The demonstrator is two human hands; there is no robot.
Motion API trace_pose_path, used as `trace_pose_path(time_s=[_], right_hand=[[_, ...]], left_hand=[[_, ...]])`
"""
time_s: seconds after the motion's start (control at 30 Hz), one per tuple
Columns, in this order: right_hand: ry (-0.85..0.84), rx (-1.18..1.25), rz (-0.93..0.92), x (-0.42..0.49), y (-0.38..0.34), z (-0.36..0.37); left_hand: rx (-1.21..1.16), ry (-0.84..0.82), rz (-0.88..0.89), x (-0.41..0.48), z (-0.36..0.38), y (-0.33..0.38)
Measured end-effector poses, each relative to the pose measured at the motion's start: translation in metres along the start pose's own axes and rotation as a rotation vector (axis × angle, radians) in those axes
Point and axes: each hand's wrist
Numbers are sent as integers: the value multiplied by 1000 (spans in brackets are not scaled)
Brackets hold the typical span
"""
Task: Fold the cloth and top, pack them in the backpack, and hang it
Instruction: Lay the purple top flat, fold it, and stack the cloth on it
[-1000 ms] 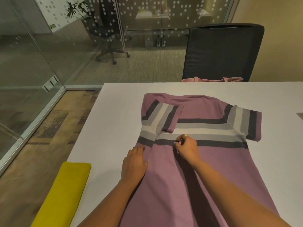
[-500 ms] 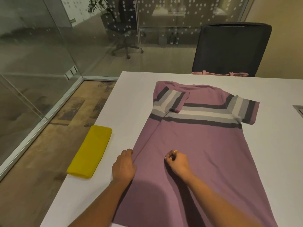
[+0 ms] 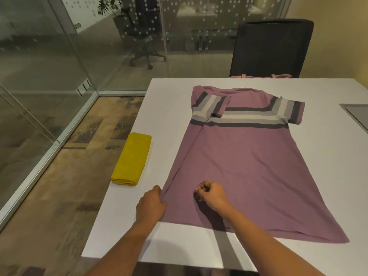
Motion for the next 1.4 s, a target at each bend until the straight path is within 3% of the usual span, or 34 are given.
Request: trace_pose_path(time_s=[0.3, 0.57, 0.77, 1.0, 1.2, 1.4], right_hand=[[-113, 418, 135, -51, -29, 33], [55, 589, 183, -58, -32, -4], [277, 409, 213, -58, 1, -32], [258, 269, 264, -61, 38, -21], [287, 198, 198, -67, 46, -15], [216, -36, 241, -66, 45, -16]], left_hand=[[-234, 58, 231, -49, -10, 12], [-397, 25, 401, -70, -1, 61], [-340, -41, 472, -66, 31, 51], [-49, -23, 592, -54, 68, 24], [-36, -76, 600, -38, 67, 17], [35, -171, 651, -37, 61, 21]])
Point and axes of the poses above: each hand's wrist, its own x-axis towards the middle knuckle, its own z-axis out of the palm, y = z × x, and after that the axes turned 1 degree about -y, right-handed
